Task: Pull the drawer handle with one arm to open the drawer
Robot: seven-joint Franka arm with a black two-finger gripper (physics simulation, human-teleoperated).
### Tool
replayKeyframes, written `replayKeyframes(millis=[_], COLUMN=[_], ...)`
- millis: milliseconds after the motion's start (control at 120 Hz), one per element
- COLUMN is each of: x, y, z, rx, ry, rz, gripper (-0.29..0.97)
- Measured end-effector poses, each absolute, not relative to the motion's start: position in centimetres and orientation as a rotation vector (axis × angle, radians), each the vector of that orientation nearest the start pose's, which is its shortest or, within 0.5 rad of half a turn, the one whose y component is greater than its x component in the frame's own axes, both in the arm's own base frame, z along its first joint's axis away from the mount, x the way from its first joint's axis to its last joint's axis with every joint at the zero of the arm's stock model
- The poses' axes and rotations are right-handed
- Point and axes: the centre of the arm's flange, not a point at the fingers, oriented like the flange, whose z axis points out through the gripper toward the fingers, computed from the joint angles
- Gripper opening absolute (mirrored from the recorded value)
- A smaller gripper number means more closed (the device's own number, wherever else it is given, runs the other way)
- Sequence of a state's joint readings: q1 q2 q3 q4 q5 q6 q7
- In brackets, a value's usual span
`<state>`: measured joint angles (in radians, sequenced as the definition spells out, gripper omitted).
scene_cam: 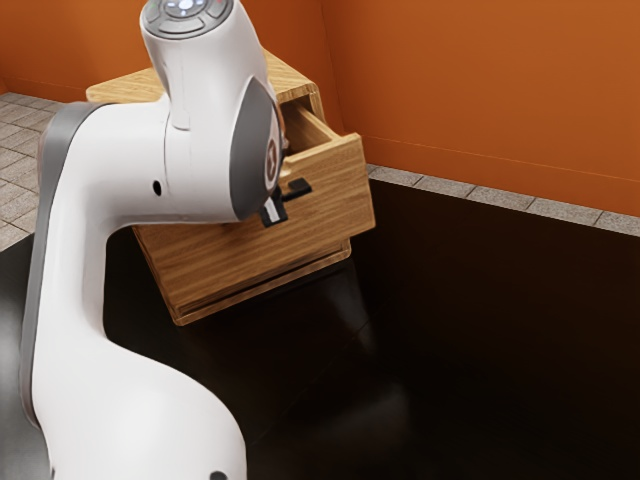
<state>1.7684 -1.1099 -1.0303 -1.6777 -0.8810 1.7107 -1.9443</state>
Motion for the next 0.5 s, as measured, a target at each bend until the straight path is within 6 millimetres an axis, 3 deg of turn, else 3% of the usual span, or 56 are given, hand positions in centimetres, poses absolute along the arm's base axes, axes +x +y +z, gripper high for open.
replayKeyframes(millis=[283, 342, 417, 500], x=[54.6, 55.0, 54.5, 50.5], y=[-5.6, -6.7, -10.5, -19.2], z=[66.7, 67.1, 69.6, 76.8], rx=[0.840, 0.856, 0.895, 0.951], ry=[2.651, 2.636, 2.593, 2.473], rz=[0.734, 0.751, 0.832, 1.054], gripper=[0.09, 0.14, 0.25, 0.35])
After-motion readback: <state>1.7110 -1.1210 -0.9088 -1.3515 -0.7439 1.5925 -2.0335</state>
